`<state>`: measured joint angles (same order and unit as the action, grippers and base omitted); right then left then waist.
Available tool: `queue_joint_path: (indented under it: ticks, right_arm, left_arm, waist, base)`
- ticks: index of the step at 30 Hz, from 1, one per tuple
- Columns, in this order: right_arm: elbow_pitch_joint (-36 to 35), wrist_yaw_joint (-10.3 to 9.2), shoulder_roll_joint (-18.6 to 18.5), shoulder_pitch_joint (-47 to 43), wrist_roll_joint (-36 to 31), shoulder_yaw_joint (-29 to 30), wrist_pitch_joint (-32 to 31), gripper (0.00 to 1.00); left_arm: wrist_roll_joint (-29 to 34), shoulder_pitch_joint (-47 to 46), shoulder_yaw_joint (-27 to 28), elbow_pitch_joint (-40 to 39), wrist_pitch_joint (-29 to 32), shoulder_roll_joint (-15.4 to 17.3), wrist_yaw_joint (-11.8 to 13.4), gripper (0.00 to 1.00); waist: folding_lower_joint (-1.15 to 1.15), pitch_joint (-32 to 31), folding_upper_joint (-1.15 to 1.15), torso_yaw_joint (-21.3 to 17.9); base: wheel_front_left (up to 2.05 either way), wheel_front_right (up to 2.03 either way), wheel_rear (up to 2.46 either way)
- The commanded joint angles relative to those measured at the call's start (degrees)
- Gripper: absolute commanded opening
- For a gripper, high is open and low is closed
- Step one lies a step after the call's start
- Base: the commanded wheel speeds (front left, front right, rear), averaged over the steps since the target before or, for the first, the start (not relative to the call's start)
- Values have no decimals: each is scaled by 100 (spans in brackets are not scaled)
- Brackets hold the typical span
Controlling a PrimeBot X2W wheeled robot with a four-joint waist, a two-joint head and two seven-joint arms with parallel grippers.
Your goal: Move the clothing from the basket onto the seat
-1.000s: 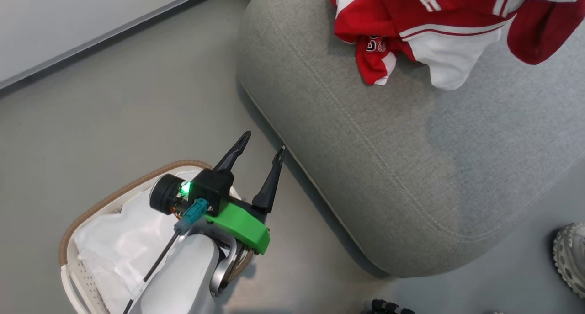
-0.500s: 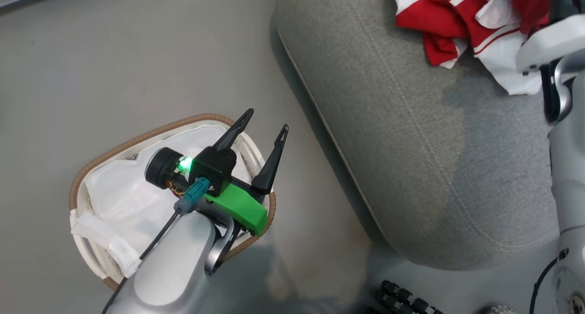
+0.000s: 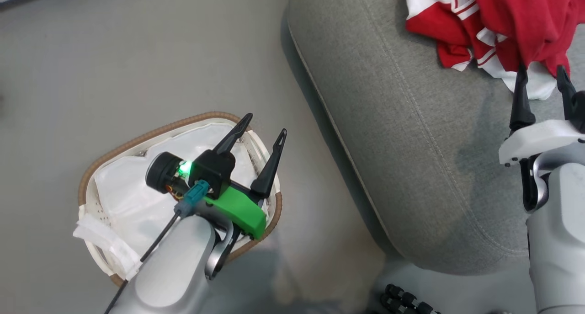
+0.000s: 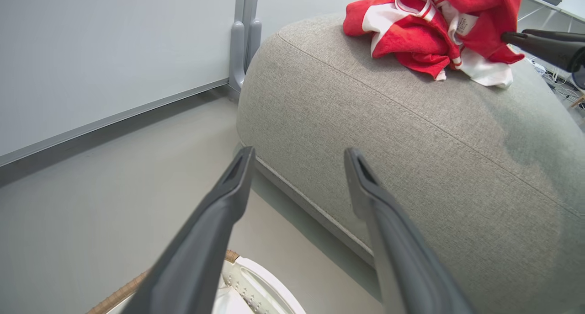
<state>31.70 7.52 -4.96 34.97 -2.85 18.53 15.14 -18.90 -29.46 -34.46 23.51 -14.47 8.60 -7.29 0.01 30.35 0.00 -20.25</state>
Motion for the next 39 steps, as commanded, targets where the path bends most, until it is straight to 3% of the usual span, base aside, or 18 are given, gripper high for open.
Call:
queue_joint_path:
  ticks: [1, 14, 28, 39]
  right_arm:
    - [-105, -7, -3, -231, 51, 19, 1, 100]
    - [-967, -7, 88, -1079, 467, -871, 2, 100]
    - [-948, -6, 191, -1492, 981, -1690, 1, 100]
    - [-794, -6, 191, -1726, 1353, -2164, 2, 100]
  left_arm:
    - [-51, 140, 7, 52, -31, -23, 8, 100]
    - [-145, 824, 557, 326, -74, -226, 259, 100]
    - [208, 1787, 2147, 205, -75, -166, 550, 100]
    - [409, 2359, 3218, 224, -76, -397, 502, 100]
  waist:
    - [-1, -346, 0, -113]
    - [-1, -1406, 0, 197]
    - [-1, -2078, 0, 1210]
    - [-1, -2357, 0, 1698]
  base:
    - [0, 0, 0]
    - [0, 0, 0]
    - [0, 0, 0]
    - [0, 0, 0]
